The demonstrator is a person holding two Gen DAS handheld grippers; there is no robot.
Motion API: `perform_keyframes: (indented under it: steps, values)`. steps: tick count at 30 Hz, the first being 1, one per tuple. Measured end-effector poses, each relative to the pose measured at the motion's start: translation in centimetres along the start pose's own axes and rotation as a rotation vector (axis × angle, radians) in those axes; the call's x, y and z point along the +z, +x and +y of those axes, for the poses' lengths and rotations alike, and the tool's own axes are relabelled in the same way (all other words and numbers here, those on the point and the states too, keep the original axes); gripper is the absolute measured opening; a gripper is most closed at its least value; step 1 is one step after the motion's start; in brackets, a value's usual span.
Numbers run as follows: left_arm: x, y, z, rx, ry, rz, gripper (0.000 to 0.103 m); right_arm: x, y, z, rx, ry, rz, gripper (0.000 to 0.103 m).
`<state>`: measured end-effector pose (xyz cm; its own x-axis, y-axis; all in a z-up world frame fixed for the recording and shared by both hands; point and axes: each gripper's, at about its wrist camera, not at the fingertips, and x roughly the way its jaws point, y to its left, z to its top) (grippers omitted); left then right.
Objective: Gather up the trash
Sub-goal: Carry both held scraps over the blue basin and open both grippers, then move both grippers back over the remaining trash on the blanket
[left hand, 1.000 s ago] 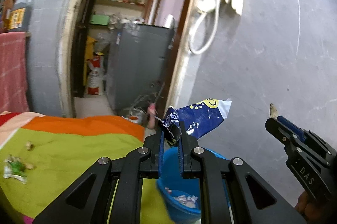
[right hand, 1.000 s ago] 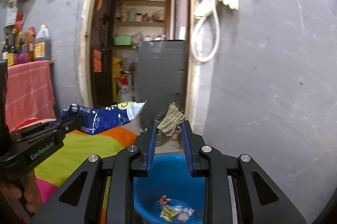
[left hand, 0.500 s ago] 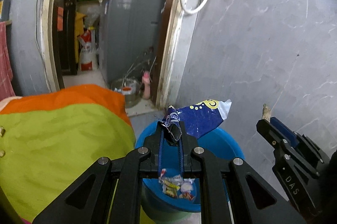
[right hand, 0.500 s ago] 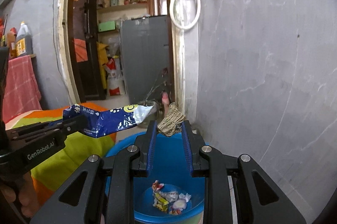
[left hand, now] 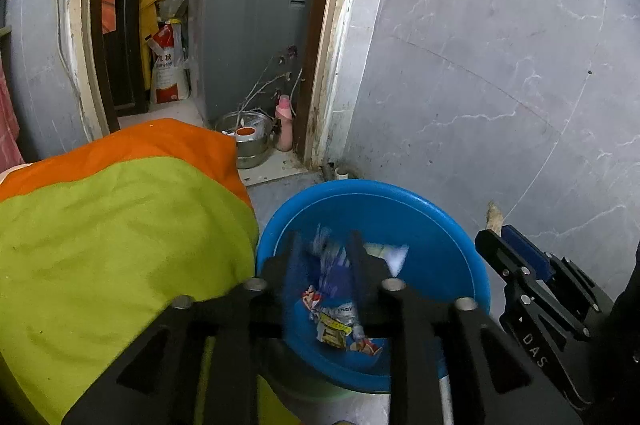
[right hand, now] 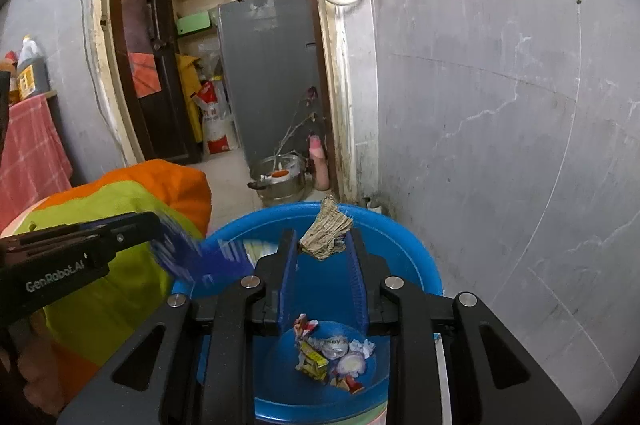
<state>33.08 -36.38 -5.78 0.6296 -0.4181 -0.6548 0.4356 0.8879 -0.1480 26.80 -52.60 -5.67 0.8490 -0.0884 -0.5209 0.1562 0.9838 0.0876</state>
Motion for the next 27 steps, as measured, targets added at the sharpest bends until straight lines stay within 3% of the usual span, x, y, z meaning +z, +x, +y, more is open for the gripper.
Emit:
perform_keyframes:
  steps: [1, 6, 10, 13, 15, 17, 21, 23, 27]
  values:
    - [0.0, -0.1, 0.1, 0.002, 0.000, -0.008, 0.035, 0.0, -0.1, 0.0, 0.000, 0.001, 0.000, 0.025]
    - [-0.1, -0.9, 0.4, -0.002, -0.013, -0.043, 0.039, 0.4, -0.5, -0.2, 0.002, 0.004, -0.023, 0.033]
    - [0.1, -2.1, 1.0, 0.003, -0.046, -0.093, 0.055, 0.7, -1.3, -0.2, 0.001, 0.005, -0.043, 0.044]
    - [0.5, -3.4, 1.4, 0.029, -0.055, -0.132, 0.059, 0.8, -2.0, -0.2, -0.003, 0.008, -0.059, 0.049]
    - [0.8, -3.9, 1.7, 0.042, -0.064, -0.145, 0.066, 1.0, -2.4, -0.2, -0.005, 0.011, -0.068, 0.050]
    - [1.0, -4.6, 2.3, 0.054, -0.075, -0.166, 0.077, 1.3, -2.8, -0.1, -0.010, 0.013, -0.077, 0.058]
    - [1.3, -5.6, 2.9, 0.078, -0.075, -0.190, 0.086, 1.8, -3.4, 0.0, -0.012, 0.018, -0.096, 0.067]
    - [1.4, -6.1, 3.1, 0.096, -0.071, -0.208, 0.096, 2.1, -3.7, 0.1, -0.014, 0.018, -0.101, 0.073]
    - [1.1, -7.3, 3.3, 0.132, -0.051, -0.249, 0.101, 2.4, -4.3, 0.2, -0.018, 0.022, -0.113, 0.081]
